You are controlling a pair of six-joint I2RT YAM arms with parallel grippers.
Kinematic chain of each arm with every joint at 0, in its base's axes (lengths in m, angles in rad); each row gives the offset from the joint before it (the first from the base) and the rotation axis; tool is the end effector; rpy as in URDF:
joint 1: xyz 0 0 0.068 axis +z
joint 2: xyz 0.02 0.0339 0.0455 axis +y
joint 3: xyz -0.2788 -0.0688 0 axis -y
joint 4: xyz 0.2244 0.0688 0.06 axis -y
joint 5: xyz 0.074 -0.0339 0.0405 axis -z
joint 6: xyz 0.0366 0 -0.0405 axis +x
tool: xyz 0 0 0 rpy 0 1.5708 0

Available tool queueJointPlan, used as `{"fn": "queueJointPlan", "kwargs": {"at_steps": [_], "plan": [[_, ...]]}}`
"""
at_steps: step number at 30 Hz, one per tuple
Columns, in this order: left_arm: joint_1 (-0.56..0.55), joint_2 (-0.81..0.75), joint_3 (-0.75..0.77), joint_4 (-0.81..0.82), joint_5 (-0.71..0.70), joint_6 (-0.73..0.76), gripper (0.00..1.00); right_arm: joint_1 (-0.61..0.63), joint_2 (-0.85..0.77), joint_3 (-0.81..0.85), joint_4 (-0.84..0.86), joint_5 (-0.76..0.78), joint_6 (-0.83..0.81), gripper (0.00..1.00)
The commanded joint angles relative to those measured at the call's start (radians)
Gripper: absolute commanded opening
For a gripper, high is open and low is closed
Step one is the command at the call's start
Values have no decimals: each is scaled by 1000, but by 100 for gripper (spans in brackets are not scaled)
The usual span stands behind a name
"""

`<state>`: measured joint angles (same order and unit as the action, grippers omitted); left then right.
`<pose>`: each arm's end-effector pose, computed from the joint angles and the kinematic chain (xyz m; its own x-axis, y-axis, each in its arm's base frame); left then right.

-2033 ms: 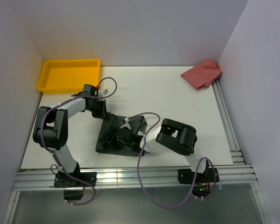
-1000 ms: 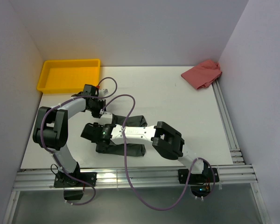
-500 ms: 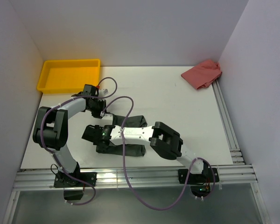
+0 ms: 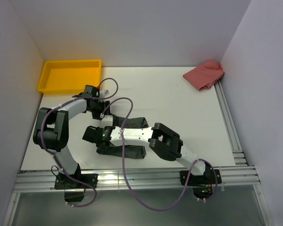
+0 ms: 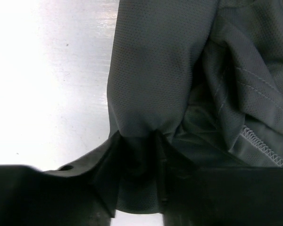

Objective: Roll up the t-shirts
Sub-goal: Roll the tshirt

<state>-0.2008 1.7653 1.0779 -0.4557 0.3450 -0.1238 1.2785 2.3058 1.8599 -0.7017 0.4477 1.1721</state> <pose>0.3213 -0.0780 0.1924 -0.9250 0.0697 -0.3736 0.2126 0.9098 -0.3566 0.1533 0.4543 0.1801 -0.8503 0.0573 -0.5232 -0.0731 0.9716 0.2252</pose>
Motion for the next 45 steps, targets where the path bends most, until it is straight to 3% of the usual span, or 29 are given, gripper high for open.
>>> {"fn": "queueJointPlan", "kwargs": {"at_steps": [1,2,6,18,21,45], "plan": [[-5,-55,30,0,-3,4,58,-10,-15,-117,120,-93,1,29],[-5,-61,28,3,-3,4,60,-14,-29,-145,151,-110,4,16],[4,-81,22,9,11,6,66,-33,-109,-348,391,-150,29,6],[31,-86,16,14,45,4,67,-105,-302,-931,1170,-262,213,0],[31,-72,20,6,46,6,66,-111,-298,-990,1258,-280,248,0],[32,-56,22,-1,65,13,67,-116,-263,-939,1190,-303,248,0]]}}
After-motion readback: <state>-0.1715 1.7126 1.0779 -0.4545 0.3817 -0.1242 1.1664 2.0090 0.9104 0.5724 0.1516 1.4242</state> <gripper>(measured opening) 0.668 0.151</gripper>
